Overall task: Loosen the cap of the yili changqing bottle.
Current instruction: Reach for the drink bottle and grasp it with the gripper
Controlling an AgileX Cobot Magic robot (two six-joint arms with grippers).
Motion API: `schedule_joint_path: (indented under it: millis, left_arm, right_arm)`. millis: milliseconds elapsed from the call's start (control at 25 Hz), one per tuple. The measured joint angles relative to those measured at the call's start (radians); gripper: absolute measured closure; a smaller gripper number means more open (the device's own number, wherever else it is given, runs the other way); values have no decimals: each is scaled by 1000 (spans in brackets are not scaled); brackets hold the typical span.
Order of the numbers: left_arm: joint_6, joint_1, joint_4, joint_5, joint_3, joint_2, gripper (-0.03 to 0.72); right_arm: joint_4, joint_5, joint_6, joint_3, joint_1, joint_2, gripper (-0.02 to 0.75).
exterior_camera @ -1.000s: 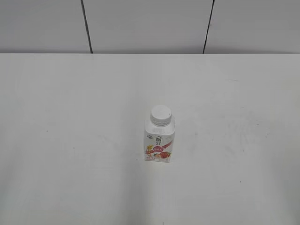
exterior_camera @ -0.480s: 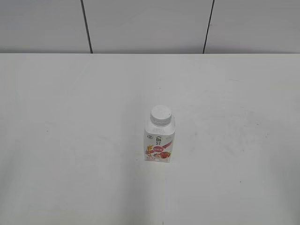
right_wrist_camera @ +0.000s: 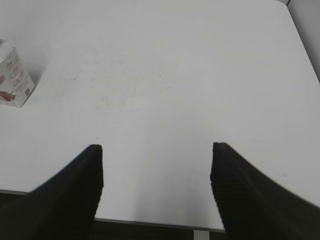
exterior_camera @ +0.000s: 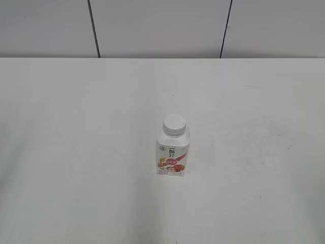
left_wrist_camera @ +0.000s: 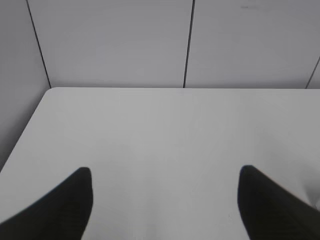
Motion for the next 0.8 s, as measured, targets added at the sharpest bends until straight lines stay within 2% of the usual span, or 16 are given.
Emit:
schedule_joint_path:
  millis: [560,800]
  left_arm:
    - [0,-4,-6,-686,0,649,144]
    - [0,-103,6,-913,0,856,144]
  right_arm:
    - [0,0,0,0,0,0,204]
    - [0,0,0,0,0,0,204]
